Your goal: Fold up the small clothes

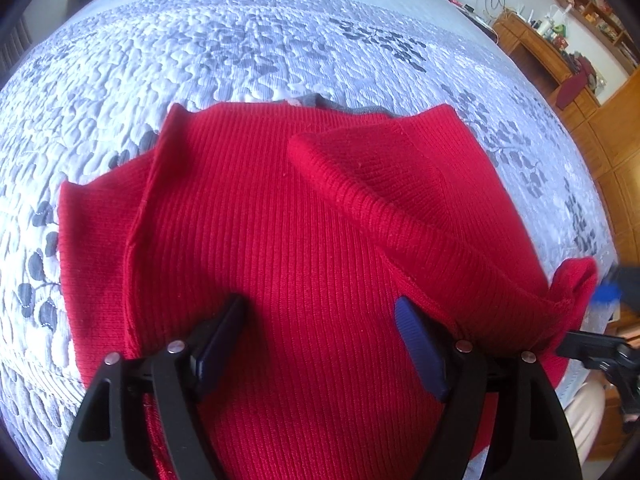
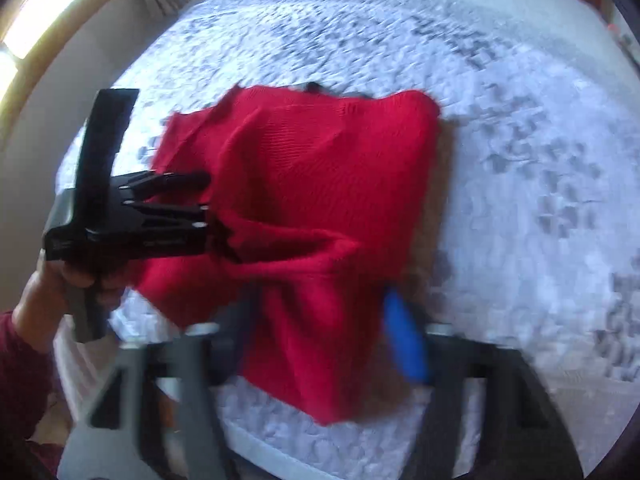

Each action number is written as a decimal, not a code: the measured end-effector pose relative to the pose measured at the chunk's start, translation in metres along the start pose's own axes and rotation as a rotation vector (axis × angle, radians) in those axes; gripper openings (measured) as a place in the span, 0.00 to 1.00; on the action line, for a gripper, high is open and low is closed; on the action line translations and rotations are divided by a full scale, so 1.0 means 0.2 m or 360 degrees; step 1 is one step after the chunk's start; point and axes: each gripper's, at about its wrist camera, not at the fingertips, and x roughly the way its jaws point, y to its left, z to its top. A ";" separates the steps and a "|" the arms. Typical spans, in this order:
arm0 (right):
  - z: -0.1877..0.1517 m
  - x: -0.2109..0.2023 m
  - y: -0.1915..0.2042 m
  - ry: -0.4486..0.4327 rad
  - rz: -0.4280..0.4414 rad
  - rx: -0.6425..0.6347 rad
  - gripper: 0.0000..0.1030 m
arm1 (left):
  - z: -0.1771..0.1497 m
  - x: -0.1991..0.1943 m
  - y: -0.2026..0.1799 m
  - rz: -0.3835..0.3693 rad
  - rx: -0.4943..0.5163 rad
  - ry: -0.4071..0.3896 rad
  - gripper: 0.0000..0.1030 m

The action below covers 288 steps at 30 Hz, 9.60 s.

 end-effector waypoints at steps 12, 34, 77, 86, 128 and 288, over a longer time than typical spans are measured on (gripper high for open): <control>-0.10 -0.20 0.11 -0.0144 0.0112 -0.0001 0.06 | -0.01 -0.12 0.11 -0.0551 -0.0539 0.0203 0.74; -0.19 -0.30 0.16 -0.0226 0.0157 -0.0035 0.06 | 0.22 0.14 0.03 -0.0753 -0.0836 0.0355 0.45; 0.04 0.39 0.97 0.0139 0.0273 -0.0388 0.06 | 0.29 -0.12 0.73 -0.0351 -0.0510 0.0024 0.13; -0.10 0.28 0.83 0.0130 0.0419 -0.0294 0.49 | 0.14 -0.21 0.72 -0.0339 -0.0505 -0.0054 0.35; -0.30 0.08 0.08 0.0027 0.0432 0.0507 0.63 | -0.50 -0.39 0.39 -0.0239 -0.0324 0.0098 0.43; -0.07 -0.21 -1.23 -0.0212 0.0323 0.0724 0.61 | 0.50 0.29 -0.49 -0.0136 -0.0145 0.0082 0.63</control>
